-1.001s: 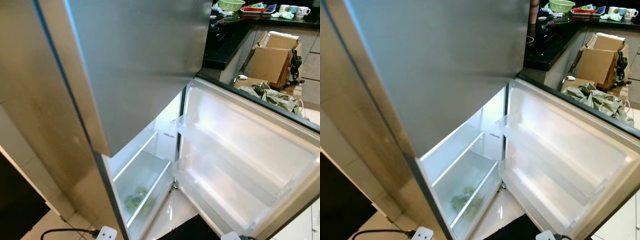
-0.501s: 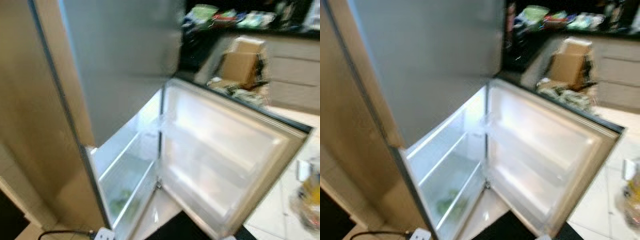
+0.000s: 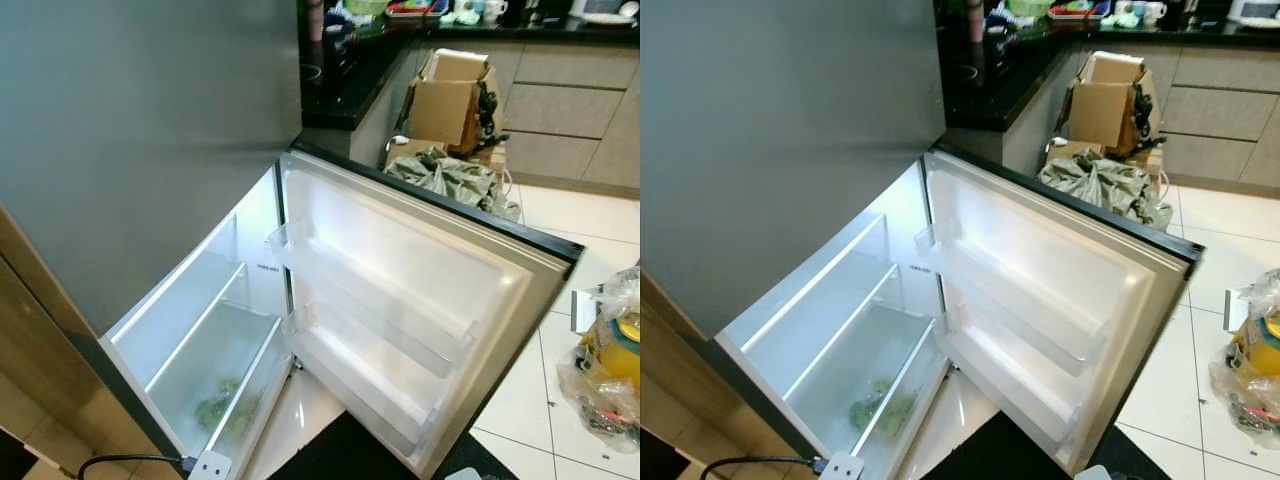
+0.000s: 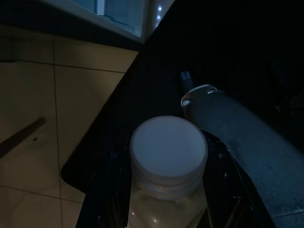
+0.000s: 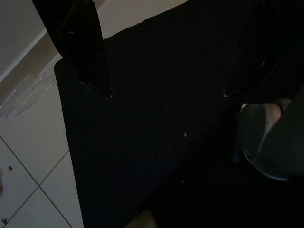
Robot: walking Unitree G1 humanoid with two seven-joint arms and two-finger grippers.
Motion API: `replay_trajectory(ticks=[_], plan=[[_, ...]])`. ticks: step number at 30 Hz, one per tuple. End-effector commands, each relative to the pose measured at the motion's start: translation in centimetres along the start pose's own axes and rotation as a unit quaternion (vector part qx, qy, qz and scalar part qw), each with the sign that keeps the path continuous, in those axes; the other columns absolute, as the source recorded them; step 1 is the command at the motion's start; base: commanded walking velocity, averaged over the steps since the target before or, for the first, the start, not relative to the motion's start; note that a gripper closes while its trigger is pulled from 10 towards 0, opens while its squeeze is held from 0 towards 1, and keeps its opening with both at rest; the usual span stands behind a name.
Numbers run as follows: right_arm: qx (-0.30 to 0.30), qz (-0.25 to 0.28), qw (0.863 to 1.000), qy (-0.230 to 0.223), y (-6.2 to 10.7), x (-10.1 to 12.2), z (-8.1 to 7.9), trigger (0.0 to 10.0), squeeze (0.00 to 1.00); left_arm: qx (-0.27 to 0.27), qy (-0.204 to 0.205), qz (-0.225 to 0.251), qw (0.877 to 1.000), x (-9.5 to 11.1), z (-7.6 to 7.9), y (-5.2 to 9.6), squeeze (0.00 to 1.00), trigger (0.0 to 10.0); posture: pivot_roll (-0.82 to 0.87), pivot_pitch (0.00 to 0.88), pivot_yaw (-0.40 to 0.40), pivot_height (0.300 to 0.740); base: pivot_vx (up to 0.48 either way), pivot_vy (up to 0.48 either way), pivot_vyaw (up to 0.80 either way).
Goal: Restocking fridge
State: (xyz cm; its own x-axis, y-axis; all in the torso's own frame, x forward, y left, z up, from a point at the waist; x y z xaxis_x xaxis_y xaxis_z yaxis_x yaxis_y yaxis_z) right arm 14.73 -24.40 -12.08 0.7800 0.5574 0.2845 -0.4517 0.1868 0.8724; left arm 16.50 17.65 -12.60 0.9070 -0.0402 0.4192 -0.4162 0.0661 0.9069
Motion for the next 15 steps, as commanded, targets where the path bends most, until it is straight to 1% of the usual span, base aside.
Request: replay_trajectory(ticks=[1,7,8,13,15], plan=[[0.005,-0.001,1.000,-0.001,0.0,-0.1,-0.5,10.0,0.00,-0.011,0.005,-0.008,1.000,-0.5,0.4,0.0,0.00,10.0,-0.12,0.013,0.035,0.740,0.000,0.000,0.00],[0.005,-0.001,1.000,-0.001,0.0,-0.1,-0.5,10.0,0.00,-0.018,0.012,-0.001,1.000,-0.2,0.6,0.0,0.00,10.0,-0.12,0.012,0.035,0.740,0.000,0.000,0.00],[0.004,-0.002,1.000,0.000,0.0,-0.1,-0.4,10.0,0.00,-0.029,0.016,0.006,0.999,0.2,1.0,-0.1,0.00,10.0,-0.12,0.009,0.033,0.740,0.000,0.000,0.00],[0.001,-0.005,1.000,0.001,0.0,-0.1,-0.3,10.0,0.00,-0.039,0.019,0.011,0.999,0.6,1.5,-0.1,0.00,10.0,-0.12,0.007,0.034,0.740,0.000,0.000,0.00],[0.000,-0.006,1.000,-0.004,0.0,-0.1,-0.2,10.0,0.00,-0.040,0.016,0.012,0.999,0.7,1.6,-0.2,0.00,10.0,-0.12,0.004,0.034,0.740,0.000,0.000,-0.80]])
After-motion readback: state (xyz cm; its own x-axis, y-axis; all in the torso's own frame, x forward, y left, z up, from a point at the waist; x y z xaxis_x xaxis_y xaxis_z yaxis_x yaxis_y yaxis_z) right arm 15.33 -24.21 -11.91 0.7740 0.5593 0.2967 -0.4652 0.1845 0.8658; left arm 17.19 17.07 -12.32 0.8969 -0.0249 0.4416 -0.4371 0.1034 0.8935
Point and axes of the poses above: a point about 5 cm out from each wrist's last joint towards the gripper, its own y axis pointing back from the gripper into the wrist, its own x axis along the axis of the wrist's last joint, z = x × y, the point moved 3 cm from there along -y, pointing out of the wrist towards the gripper, and after that the axes turned 14 degrees about y, right-handed, at the moved point
